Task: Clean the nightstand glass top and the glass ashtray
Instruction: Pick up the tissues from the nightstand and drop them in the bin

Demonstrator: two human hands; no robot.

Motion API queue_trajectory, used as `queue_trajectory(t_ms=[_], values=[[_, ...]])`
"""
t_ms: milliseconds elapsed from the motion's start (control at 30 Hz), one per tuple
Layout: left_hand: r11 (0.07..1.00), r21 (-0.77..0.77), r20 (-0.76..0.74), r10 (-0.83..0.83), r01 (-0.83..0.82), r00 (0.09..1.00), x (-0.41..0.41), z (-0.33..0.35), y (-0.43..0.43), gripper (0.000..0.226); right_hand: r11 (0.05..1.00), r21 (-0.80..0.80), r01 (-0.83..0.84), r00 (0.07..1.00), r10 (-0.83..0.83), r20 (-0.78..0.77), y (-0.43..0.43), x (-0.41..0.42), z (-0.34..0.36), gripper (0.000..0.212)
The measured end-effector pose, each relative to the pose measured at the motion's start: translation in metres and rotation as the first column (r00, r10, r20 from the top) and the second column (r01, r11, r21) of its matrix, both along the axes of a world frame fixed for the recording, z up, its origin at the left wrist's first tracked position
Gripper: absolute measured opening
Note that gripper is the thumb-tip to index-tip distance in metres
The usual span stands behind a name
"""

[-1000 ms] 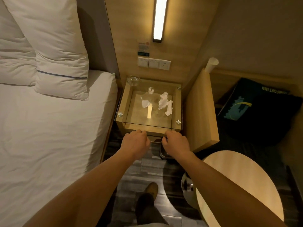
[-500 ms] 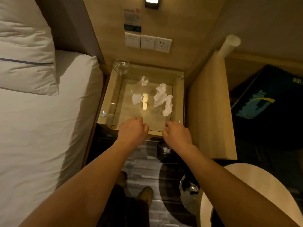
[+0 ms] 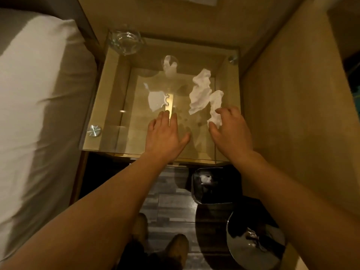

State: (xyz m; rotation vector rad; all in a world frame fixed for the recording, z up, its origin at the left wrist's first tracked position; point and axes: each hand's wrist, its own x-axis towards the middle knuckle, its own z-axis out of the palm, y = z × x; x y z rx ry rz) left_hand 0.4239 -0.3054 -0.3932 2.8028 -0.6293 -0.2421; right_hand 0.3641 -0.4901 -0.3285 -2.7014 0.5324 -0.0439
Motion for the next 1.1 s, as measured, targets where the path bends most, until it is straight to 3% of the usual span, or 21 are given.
queue_trajectory(t_ms=[200, 367, 700, 933, 1100], values=[[0.999, 0.003, 0.109, -0.036, 0.036, 0.993, 0.004, -0.03, -0.004, 0.092, 1.0, 0.007, 0.02, 1.0, -0.02, 0.005, -0.014, 0.022, -0.028, 0.052], [0.998, 0.035, 0.105, -0.051, 0.047, 0.993, 0.004, -0.028, -0.004, 0.091, 0.999, 0.037, 0.023, 0.998, -0.02, -0.058, -0.018, 0.033, -0.044, 0.053], [0.995, 0.078, 0.077, -0.062, 0.056, 0.995, 0.006, -0.024, -0.004, 0.093, 0.978, 0.163, 0.133, 0.991, -0.126, -0.052, -0.012, 0.033, -0.045, 0.019], [0.994, 0.092, 0.075, -0.063, 0.056, 0.995, 0.005, -0.02, -0.003, 0.092, 0.905, 0.315, 0.286, 0.942, -0.325, 0.078, -0.003, -0.052, -0.017, 0.022], [0.994, 0.091, 0.072, -0.067, 0.06, 0.995, 0.005, -0.018, -0.004, 0.092, 0.755, 0.385, 0.531, 0.819, -0.574, -0.004, 0.022, -0.152, -0.028, 0.018]])
